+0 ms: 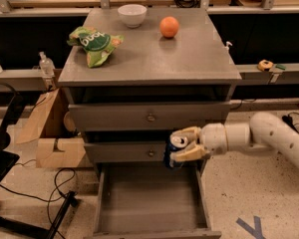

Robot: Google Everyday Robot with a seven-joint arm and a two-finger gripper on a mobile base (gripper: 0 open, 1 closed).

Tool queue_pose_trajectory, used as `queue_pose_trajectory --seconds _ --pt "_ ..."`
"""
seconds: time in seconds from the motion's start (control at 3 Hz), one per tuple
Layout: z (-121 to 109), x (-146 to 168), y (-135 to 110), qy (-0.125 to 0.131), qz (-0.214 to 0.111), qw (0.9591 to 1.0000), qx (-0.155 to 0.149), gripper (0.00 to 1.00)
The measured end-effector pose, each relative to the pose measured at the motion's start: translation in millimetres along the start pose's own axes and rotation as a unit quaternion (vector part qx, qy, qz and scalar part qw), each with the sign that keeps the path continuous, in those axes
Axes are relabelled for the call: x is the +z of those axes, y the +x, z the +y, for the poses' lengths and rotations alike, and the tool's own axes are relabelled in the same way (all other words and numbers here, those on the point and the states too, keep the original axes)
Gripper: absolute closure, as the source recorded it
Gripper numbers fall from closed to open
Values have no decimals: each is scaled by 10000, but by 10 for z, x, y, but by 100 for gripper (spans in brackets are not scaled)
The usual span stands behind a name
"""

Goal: Pick pepsi can from bottom drawer and place on counter

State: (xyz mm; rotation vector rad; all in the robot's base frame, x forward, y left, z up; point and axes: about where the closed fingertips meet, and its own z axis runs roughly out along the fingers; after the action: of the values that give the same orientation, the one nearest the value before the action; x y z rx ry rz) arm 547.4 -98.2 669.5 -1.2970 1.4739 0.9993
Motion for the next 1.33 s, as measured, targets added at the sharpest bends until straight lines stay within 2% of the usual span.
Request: queue_pose_trajectory --seconds 0.67,1.0,1.33 --pt "-185 -478 -1573 440 498 9977 -113 100" --pt "-410 -648 -2193 618 759 9950 -201 100" --pt "-836 -641 -2512 700 1152 9907 -188 100"
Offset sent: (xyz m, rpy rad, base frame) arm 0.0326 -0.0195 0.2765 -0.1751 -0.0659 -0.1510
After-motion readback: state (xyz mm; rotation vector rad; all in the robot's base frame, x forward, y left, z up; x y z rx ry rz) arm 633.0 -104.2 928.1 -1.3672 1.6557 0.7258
